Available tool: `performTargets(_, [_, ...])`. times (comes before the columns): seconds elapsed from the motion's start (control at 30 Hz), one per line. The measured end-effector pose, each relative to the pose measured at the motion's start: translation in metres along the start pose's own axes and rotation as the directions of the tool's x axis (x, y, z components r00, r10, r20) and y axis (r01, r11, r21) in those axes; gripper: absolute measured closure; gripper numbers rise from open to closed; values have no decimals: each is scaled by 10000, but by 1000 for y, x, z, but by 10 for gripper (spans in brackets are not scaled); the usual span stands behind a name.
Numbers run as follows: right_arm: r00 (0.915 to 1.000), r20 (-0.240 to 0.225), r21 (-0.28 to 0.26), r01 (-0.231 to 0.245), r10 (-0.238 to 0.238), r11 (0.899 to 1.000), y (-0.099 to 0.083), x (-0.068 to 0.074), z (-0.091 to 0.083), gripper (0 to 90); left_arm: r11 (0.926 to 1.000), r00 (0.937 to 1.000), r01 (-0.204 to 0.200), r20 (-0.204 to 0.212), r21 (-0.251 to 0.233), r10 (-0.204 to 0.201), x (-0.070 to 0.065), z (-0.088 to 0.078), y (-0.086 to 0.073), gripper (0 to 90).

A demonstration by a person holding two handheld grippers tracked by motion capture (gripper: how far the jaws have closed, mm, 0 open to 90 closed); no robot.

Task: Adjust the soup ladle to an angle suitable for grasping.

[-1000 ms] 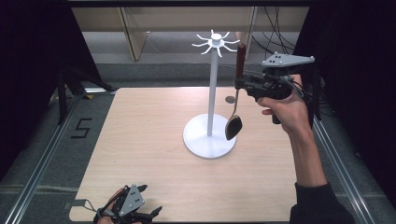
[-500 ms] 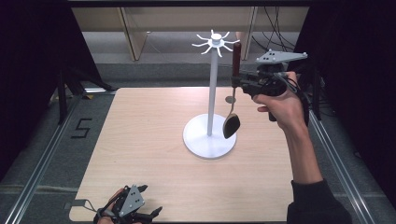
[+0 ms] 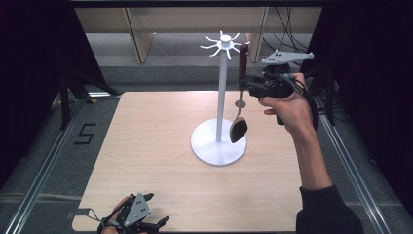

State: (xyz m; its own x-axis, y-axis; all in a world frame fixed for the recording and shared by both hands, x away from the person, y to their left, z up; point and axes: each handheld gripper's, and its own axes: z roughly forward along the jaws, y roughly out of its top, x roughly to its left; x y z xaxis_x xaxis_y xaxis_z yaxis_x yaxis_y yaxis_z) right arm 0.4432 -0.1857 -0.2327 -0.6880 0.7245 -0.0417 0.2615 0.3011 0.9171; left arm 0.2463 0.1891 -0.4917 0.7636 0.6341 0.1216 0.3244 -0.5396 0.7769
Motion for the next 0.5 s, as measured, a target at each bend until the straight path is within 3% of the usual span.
performTargets(0.07, [9998,38,-17,178,-178,9998,0,-1,2,739,9999,9999,-62,-119,-129,61,0,0,0,156])
performTargets(0.13, [9999,-37,16,100,-99,9999,0,0,3,738,10000,10000,-5,28,11,5,0,0,0,156])
performTargets(0.23, [9999,-89,-32,96,-96,9999,0,1,5,737,9999,9999,-33,-115,-150,31,0,0,0,156])
performTargets(0.3, [9999,-102,-93,98,-99,9999,-1,1,5,734,9999,10000,-72,1,79,72,0,-1,0,156])
performTargets(0.4, [9998,-86,-168,174,-176,9997,-1,1,5,723,10000,10000,14,-68,-87,-14,0,0,0,156])
performTargets(0.43, [9999,-160,-183,-22,19,9998,-1,3,4,721,9999,9998,-116,-129,-84,115,0,0,0,156])
performTargets(0.5, [9997,-218,-228,57,-62,9997,-2,3,2,710,10000,10000,-2,20,-24,2,0,0,0,156])
